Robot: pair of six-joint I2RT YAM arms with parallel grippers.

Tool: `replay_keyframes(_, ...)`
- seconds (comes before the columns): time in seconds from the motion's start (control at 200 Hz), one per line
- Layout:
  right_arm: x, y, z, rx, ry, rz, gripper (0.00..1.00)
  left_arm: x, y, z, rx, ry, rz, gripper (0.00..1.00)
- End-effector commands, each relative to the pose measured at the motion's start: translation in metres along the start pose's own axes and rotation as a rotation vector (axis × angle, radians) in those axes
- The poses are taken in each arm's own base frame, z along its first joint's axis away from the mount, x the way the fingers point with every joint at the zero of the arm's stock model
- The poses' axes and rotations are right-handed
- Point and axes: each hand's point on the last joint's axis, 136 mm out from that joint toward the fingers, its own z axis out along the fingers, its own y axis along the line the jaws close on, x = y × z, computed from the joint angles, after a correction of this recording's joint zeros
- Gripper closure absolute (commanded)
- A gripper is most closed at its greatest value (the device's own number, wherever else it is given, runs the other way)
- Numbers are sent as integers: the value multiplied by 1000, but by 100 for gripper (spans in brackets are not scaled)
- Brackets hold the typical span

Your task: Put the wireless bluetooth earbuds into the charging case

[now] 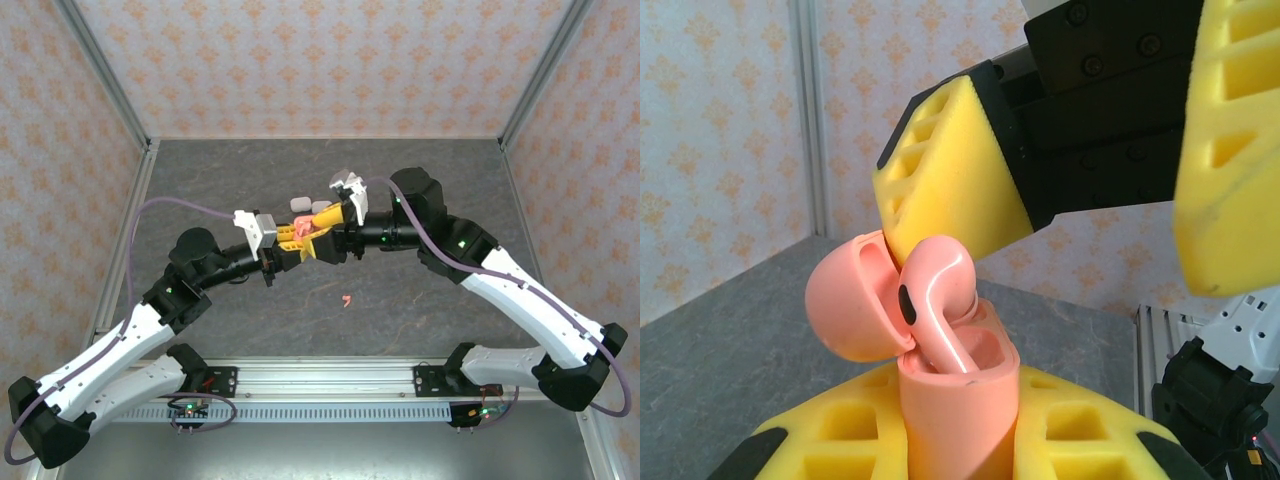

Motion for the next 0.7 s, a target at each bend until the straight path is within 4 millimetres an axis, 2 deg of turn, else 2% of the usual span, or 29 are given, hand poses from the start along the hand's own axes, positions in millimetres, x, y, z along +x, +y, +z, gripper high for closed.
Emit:
replay_keyframes(0.0, -14, 16, -5, -46, -28, -36, 38, -21, -6, -2, 18, -47, 38, 100)
replay_keyframes(0.19, -14, 21, -6, -68, -24, -44, 44, -19, -4, -1, 9, -40, 34, 100)
replay_keyframes(0.44, -13, 19, -8, -41, -26, -54, 45, -17, -3, 1, 5, -33, 28, 100)
replay_keyframes(0.576, -19, 9, -22, 60, -68, -76, 43, -17, -2, 0, 3, -26, 23, 100)
replay_keyframes(0.696, -21, -6, -41, 196, -116, -77, 38, -11, 0, 0, -10, -9, 16, 100)
